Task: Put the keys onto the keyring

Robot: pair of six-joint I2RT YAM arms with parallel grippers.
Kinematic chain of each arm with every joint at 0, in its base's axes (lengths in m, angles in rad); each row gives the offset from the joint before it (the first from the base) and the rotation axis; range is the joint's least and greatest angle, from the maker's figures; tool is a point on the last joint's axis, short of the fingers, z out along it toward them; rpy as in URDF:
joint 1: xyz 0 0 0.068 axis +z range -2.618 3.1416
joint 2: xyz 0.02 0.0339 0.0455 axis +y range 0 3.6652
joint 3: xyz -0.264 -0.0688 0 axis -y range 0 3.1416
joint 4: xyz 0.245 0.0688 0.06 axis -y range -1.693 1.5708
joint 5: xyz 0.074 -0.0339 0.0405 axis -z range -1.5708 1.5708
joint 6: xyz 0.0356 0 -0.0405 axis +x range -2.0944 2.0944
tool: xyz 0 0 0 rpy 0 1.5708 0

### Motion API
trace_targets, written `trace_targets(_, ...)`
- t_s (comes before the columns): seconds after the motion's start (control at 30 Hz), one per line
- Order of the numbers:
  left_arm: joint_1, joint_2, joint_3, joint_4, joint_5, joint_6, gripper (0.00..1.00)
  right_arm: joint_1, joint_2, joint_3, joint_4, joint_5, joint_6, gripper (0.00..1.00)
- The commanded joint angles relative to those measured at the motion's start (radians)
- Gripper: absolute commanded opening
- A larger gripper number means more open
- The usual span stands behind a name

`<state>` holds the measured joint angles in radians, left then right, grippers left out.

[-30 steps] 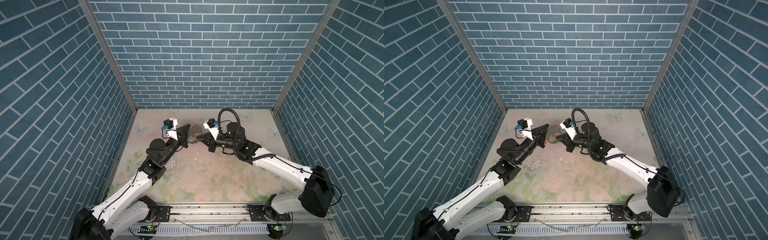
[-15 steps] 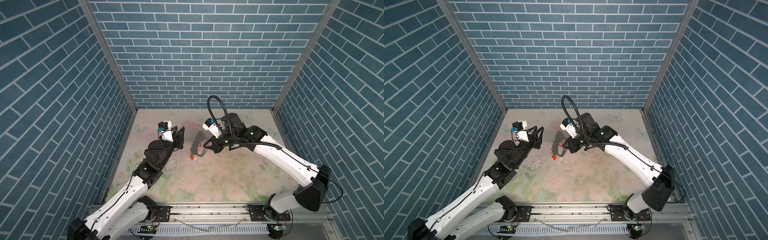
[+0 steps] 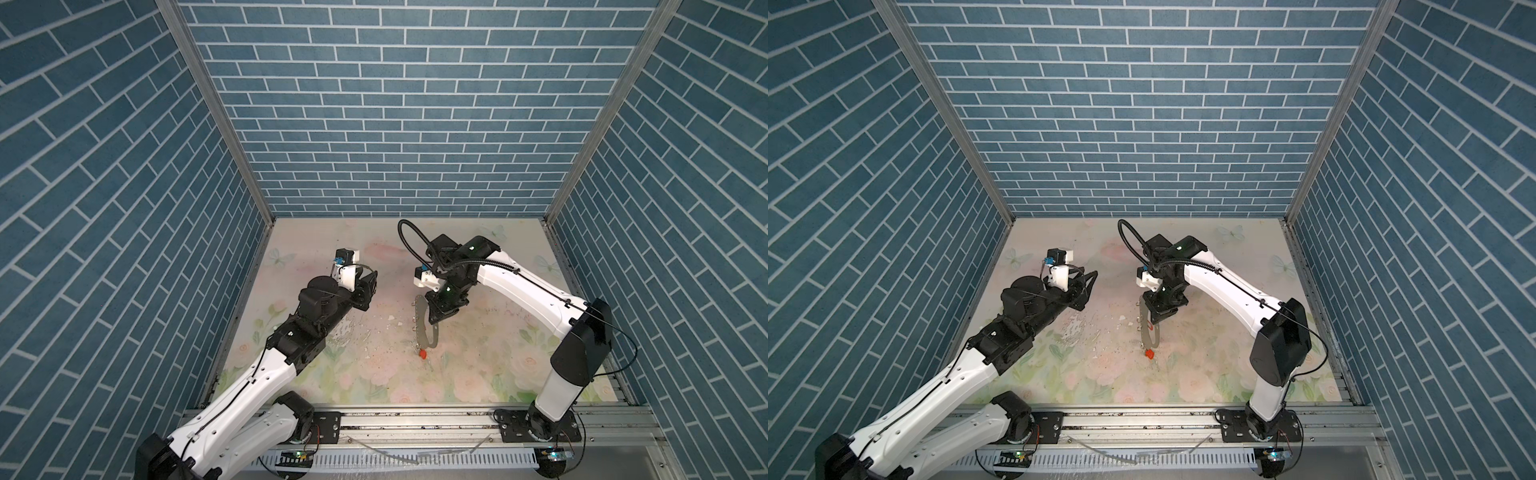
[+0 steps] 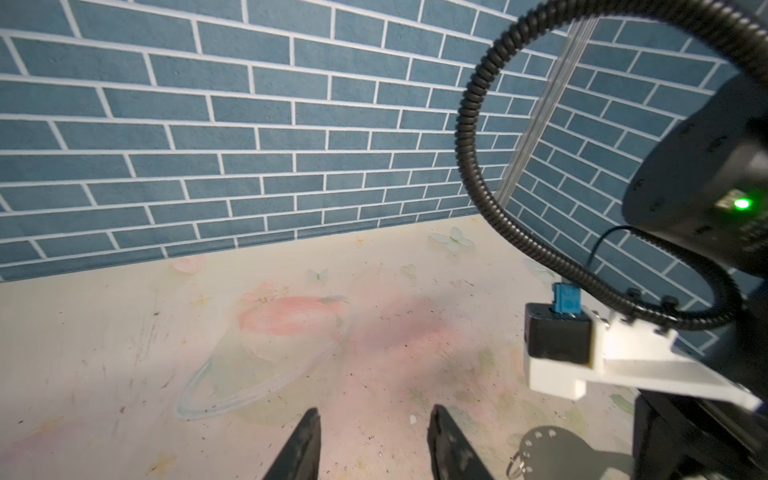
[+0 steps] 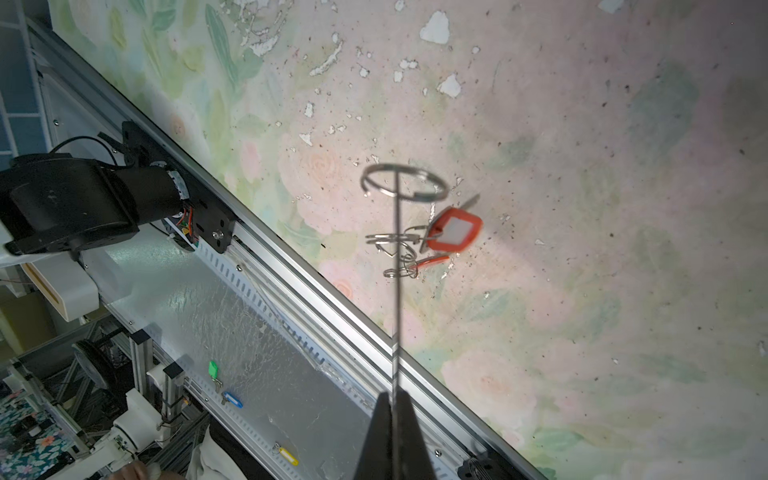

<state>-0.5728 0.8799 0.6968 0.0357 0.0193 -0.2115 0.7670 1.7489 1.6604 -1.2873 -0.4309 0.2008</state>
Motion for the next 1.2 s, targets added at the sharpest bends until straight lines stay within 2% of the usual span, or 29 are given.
trace_targets(0.0, 0.003, -0.019, -0.06, 0.018, 0.083, -0.018, 0.45, -0.032, 0.015, 0.024, -0.043, -0.059, -0.026, 0.0)
trace_targets(0.07, 0.002, -0.029, -0.101, 0.068, 0.13, -0.049, 0.44, -0.052, 0.028, 0.031, -0.031, -0.087, -0.014, 0.0)
trace_targets(0.2, -0.019, -0.037, -0.168, 0.127, 0.141, -0.088, 0.45, -0.089, 0.053, 0.066, 0.021, -0.152, 0.039, 0.0)
trace_targets(0.33, -0.056, -0.043, -0.178, 0.115, 0.13, -0.055, 0.46, -0.108, 0.081, 0.087, 0.11, -0.19, 0.146, 0.0)
trace_targets(0.47, -0.115, -0.03, -0.126, 0.041, 0.104, 0.017, 0.47, -0.121, 0.098, 0.079, 0.218, -0.206, 0.282, 0.0)
trace_targets(0.6, -0.187, 0.024, -0.047, -0.029, 0.088, 0.086, 0.47, -0.139, 0.101, 0.058, 0.302, -0.167, 0.408, 0.0)
trace_targets(0.77, -0.293, 0.136, 0.017, -0.03, -0.043, 0.15, 0.48, -0.143, 0.08, 0.01, 0.412, -0.069, 0.526, 0.0)
trace_targets(0.9, -0.311, 0.226, 0.066, -0.032, -0.099, 0.184, 0.49, -0.144, 0.052, -0.055, 0.53, -0.026, 0.608, 0.0)
trace_targets(1.17, -0.318, 0.35, 0.128, -0.032, -0.156, 0.262, 0.51, -0.144, 0.02, -0.091, 0.591, 0.016, 0.659, 0.0)
